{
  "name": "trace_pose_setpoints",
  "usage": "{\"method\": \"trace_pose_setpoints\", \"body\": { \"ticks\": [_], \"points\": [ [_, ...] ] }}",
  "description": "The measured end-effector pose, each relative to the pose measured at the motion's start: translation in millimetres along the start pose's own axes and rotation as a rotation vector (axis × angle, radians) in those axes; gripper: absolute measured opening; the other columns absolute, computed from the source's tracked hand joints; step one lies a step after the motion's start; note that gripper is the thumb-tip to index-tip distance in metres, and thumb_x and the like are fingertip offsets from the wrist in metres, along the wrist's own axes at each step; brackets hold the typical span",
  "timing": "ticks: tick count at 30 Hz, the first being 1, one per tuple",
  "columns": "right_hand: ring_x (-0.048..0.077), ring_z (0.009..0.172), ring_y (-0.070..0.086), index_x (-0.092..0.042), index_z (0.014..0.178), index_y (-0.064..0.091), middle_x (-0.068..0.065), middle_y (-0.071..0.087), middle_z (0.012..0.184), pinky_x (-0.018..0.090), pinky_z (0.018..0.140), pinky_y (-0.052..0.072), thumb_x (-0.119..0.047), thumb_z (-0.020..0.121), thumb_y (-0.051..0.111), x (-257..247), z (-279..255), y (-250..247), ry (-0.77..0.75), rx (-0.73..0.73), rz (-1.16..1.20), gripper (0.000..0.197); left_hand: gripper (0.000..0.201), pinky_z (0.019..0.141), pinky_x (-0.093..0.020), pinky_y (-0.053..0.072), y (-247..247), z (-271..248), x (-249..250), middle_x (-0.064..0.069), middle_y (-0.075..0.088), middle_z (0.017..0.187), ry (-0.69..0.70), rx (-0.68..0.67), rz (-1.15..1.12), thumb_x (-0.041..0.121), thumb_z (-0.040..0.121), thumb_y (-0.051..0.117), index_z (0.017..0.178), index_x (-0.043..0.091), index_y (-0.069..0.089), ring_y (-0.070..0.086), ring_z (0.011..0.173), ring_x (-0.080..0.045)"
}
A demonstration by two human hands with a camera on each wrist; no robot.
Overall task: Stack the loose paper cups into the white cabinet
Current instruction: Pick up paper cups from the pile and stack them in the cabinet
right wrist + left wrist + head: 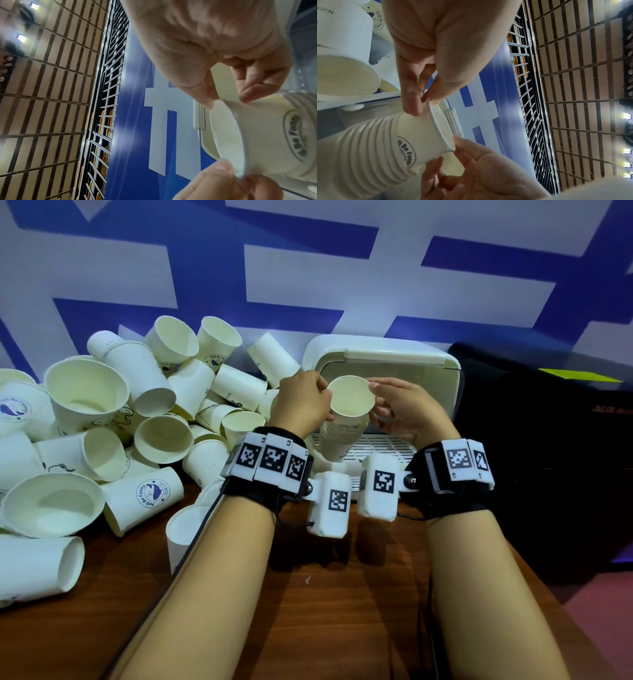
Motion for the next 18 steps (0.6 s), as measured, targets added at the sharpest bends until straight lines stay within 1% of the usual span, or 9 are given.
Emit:
{"method": "trace_pose_setpoints", "body": {
  "ticks": [2, 3, 5, 7, 9, 11, 14, 16, 18],
  "points": [
    [0.01, 0.051, 0.052, -0.016, 0.087, 0.068, 0.008, 0.056, 0.075, 0.022, 0.055, 0.048, -0.013, 0.097, 0.055, 7, 4, 1, 0.031, -0.007, -0.018, 0.016, 0.01, 0.085, -0.036, 0.056, 2, 0, -3, -0.005, 0.072, 0.087, -0.016, -0.023, 0.055, 0.016, 0.094, 0.053, 0.094, 0.014, 0.063, 0.07, 0.077, -0.018],
    [0.011, 0.053, 0.051, -0.016, 0.086, 0.068, 0.009, 0.057, 0.076, 0.022, 0.055, 0.049, -0.013, 0.097, 0.055, 10, 5, 1, 0.047, -0.009, -0.038, 0.017, 0.01, 0.088, -0.037, 0.055, 4, -1, -5, -0.006, 0.072, 0.087, -0.032, -0.04, 0.08, 0.015, 0.093, 0.053, 0.093, 0.014, 0.063, 0.07, 0.083, -0.021],
    [0.012, 0.06, 0.051, -0.016, 0.084, 0.069, 0.01, 0.059, 0.081, 0.022, 0.056, 0.051, -0.012, 0.097, 0.056, 16, 6, 2, 0.081, -0.014, -0.06, 0.018, 0.01, 0.089, -0.039, 0.054, 8, -1, -10, -0.007, 0.071, 0.094, -0.062, -0.068, 0.096, 0.012, 0.091, 0.056, 0.095, 0.015, 0.064, 0.068, 0.091, -0.025],
    [0.012, 0.059, 0.049, -0.014, 0.084, 0.068, 0.01, 0.059, 0.08, 0.02, 0.053, 0.051, -0.009, 0.096, 0.056, 20, 6, 2, 0.105, -0.018, -0.033, 0.018, 0.013, 0.09, -0.04, 0.053, 10, -2, -13, -0.007, 0.069, 0.102, -0.074, -0.08, 0.1, 0.01, 0.089, 0.058, 0.098, 0.017, 0.063, 0.067, 0.094, -0.026],
    [0.012, 0.056, 0.046, -0.011, 0.086, 0.066, 0.01, 0.058, 0.076, 0.018, 0.048, 0.05, -0.007, 0.097, 0.055, 21, 6, 3, 0.12, -0.017, 0.01, 0.016, 0.016, 0.088, -0.04, 0.054, 11, -1, -15, -0.005, 0.067, 0.103, -0.088, -0.071, 0.08, 0.007, 0.088, 0.06, 0.099, 0.017, 0.063, 0.068, 0.093, -0.026],
    [0.013, 0.057, 0.044, -0.011, 0.087, 0.062, 0.011, 0.054, 0.075, 0.018, 0.045, 0.049, -0.007, 0.097, 0.055, 23, 6, 3, 0.136, -0.011, 0.02, 0.012, 0.017, 0.082, -0.04, 0.057, 12, 0, -18, -0.005, 0.064, 0.102, -0.106, -0.064, 0.047, 0.005, 0.088, 0.06, 0.099, 0.017, 0.063, 0.07, 0.085, -0.024],
    [0.014, 0.058, 0.046, -0.011, 0.087, 0.059, 0.011, 0.053, 0.075, 0.02, 0.046, 0.05, -0.013, 0.097, 0.057, 28, 6, 2, 0.18, 0.013, -0.022, 0.01, 0.016, 0.072, -0.036, 0.06, 15, -1, -21, -0.011, 0.059, 0.114, -0.132, -0.082, -0.006, 0.004, 0.089, 0.059, 0.102, 0.014, 0.062, 0.071, 0.072, -0.022],
    [0.015, 0.058, 0.047, -0.011, 0.089, 0.06, 0.01, 0.053, 0.074, 0.02, 0.043, 0.049, -0.017, 0.096, 0.059, 31, 6, 2, 0.209, 0.018, -0.031, 0.009, 0.017, 0.07, -0.036, 0.061, 15, -2, -21, -0.013, 0.058, 0.116, -0.146, -0.083, -0.019, 0.004, 0.09, 0.06, 0.105, 0.012, 0.063, 0.071, 0.073, -0.024],
    [0.016, 0.061, 0.051, -0.015, 0.091, 0.061, 0.009, 0.055, 0.077, 0.02, 0.044, 0.05, -0.023, 0.096, 0.059, 33, 4, 3, 0.237, -0.006, -0.052, 0.01, 0.019, 0.07, -0.038, 0.061, 15, -3, -22, -0.013, 0.059, 0.114, -0.16, -0.081, -0.008, 0.005, 0.091, 0.058, 0.108, 0.013, 0.063, 0.07, 0.08, -0.027]
  ]
}}
Point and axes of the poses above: each hand's wrist, its own z-axis towards the middle knuckle, its own y-axis out of the palm, x = y × z, the point moved 5 cm from there along z, towards the middle knuckle
